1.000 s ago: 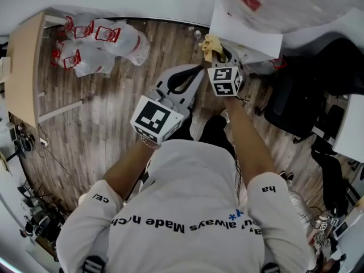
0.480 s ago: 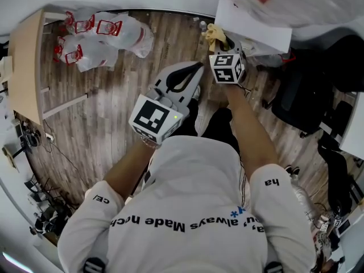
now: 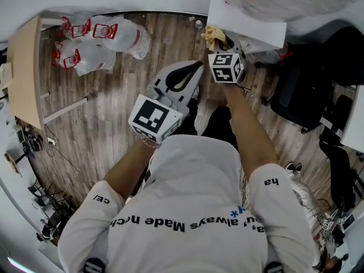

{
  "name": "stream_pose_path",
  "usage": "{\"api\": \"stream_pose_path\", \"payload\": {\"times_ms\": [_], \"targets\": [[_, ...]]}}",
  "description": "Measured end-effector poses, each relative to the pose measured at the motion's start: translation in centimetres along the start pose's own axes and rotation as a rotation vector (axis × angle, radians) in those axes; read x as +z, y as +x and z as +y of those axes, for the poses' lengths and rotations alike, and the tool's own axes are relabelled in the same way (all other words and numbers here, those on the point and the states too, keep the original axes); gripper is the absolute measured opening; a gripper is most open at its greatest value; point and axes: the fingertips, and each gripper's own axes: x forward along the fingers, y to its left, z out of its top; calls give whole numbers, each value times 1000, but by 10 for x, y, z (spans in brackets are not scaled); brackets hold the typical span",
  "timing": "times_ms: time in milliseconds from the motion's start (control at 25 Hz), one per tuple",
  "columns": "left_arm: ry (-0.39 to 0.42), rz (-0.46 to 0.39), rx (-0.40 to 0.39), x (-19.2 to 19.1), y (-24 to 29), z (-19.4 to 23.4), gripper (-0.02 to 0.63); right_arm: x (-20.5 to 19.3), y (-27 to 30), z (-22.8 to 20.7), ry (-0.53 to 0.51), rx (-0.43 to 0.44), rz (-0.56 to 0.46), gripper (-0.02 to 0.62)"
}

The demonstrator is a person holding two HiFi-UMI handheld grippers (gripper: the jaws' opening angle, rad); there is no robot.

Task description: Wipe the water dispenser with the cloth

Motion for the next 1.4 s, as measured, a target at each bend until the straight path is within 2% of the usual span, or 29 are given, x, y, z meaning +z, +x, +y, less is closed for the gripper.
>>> {"api": "stream_pose_path", "payload": {"times_ms": [1400], "targets": [[30,2,-89,6,39,-63,17,-46,-41,-92,67,-122,32,60]]}}
